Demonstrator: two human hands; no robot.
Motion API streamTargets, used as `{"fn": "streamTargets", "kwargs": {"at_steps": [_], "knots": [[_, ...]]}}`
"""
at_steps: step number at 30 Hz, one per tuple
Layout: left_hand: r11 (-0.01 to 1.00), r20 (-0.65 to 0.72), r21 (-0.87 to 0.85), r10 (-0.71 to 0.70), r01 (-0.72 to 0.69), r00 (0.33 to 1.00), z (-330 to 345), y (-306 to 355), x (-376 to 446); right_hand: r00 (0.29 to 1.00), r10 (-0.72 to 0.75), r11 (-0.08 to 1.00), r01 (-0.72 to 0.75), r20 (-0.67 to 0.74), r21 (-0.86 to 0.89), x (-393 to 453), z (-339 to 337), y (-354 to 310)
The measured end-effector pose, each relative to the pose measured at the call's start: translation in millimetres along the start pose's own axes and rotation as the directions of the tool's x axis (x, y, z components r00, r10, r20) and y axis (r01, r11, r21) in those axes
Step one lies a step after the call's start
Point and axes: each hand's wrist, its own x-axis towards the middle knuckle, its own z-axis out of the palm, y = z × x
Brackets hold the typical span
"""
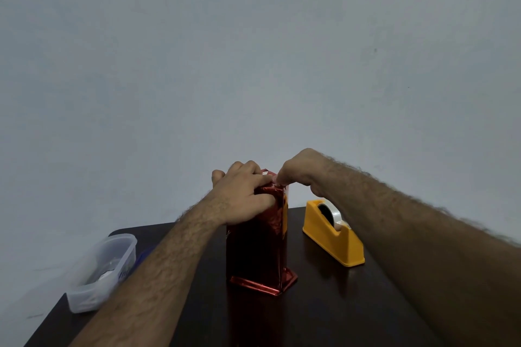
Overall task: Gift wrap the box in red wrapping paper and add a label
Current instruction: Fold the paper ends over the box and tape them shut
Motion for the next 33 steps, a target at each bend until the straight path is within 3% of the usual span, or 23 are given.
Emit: {"fn": "streamTargets", "kwargs": {"at_steps": [3, 7, 14, 19, 23, 25, 28, 30, 33], "knots": [[1.0, 0.008, 0.02, 0.004, -0.005, 1.0, -0.2, 0.1, -0.2, 0.997, -0.047, 0.988, 0.056, 0.066, -0.145, -8.3, -4.1, -14.8], [1.0, 0.01, 0.023, 0.015, -0.015, 1.0, -0.6, -0.6, -1.5, 0.989, -0.005, 0.945, 0.053, 0.149, -0.323, -13.5, -9.9, -29.1], [0.999, 0.026, 0.041, 0.02, -0.021, 0.999, -1.2, 1.4, -1.2, 0.966, 0.177, 0.932, -0.103, 0.187, -0.348, 8.5, -18.4, -20.2], [0.999, 0.032, 0.033, 0.016, -0.017, 0.999, 0.7, -0.6, -0.6, 0.915, 0.348, 0.937, -0.334, 0.202, -0.102, 28.6, -18.8, 12.7], [0.999, 0.032, 0.033, 0.015, -0.016, 0.999, 3.3, -0.7, 0.6, 0.894, 0.382, 0.9, -0.418, 0.234, 0.126, 35.4, -10.2, 36.5], [1.0, 0.036, 0.02, 0.004, -0.005, 0.999, 3.2, -2.0, 0.8, 0.926, 0.356, 0.916, -0.373, 0.128, 0.147, 39.6, -4.5, 43.6], [1.0, 0.037, 0.009, -0.005, 0.005, 0.999, 2.2, -2.6, 0.3, 0.98, 0.196, 0.934, -0.176, -0.035, 0.311, 48.1, -1.9, 50.9], [1.0, 0.04, 0.007, -0.001, 0.001, 0.999, 1.5, -0.8, 0.2, 0.999, 0.039, 0.928, -0.044, 0.021, 0.37, 48.2, -3.7, 50.7], [1.0, 0.042, 0.005, 0.007, -0.007, 0.999, 1.0, 0.4, -0.5, 0.977, -0.048, 0.946, -0.023, 0.209, 0.324, 46.3, -0.4, 49.8]]}}
